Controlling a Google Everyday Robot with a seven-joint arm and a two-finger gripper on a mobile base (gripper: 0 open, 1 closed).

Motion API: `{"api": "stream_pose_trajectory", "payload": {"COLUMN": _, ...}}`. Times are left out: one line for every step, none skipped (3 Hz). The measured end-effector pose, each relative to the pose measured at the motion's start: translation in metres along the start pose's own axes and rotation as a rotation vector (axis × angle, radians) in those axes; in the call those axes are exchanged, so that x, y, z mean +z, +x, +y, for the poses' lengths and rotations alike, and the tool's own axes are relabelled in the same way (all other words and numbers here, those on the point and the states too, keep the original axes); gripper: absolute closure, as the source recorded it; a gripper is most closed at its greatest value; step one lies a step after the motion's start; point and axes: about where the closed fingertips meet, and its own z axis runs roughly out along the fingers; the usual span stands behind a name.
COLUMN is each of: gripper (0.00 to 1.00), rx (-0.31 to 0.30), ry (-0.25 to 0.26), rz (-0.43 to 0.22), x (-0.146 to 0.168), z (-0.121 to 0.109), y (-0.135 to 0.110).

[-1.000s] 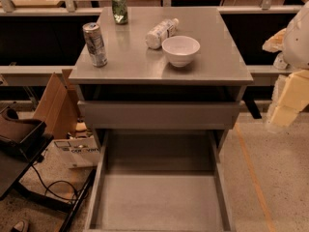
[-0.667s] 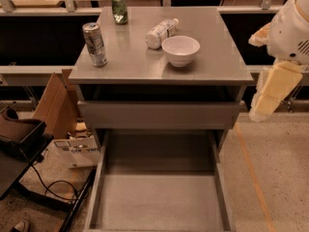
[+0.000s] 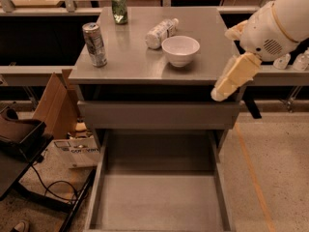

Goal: Place redbull can into middle drawer

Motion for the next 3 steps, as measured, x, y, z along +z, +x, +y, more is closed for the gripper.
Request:
{"api": "stream_pose_trajectory", "payload": {"gripper": 0.0, "rx": 0.039, "ry": 0.032, "rz": -0.193, "x": 0.029, "z": -0.024, "y": -0.026}}
{"api": "stream_pose_trajectory", "payload": {"gripper": 0.0, "rx": 0.036, "ry": 0.024, "rz": -0.35, "x": 0.061, "z": -0.048, "y": -0.06}}
{"api": "stream_pose_trajectory", "payload": {"gripper": 0.0, "rx": 0.037, "ry": 0.025, "rz": -0.353, "x": 0.063, "z": -0.049, "y": -0.061}}
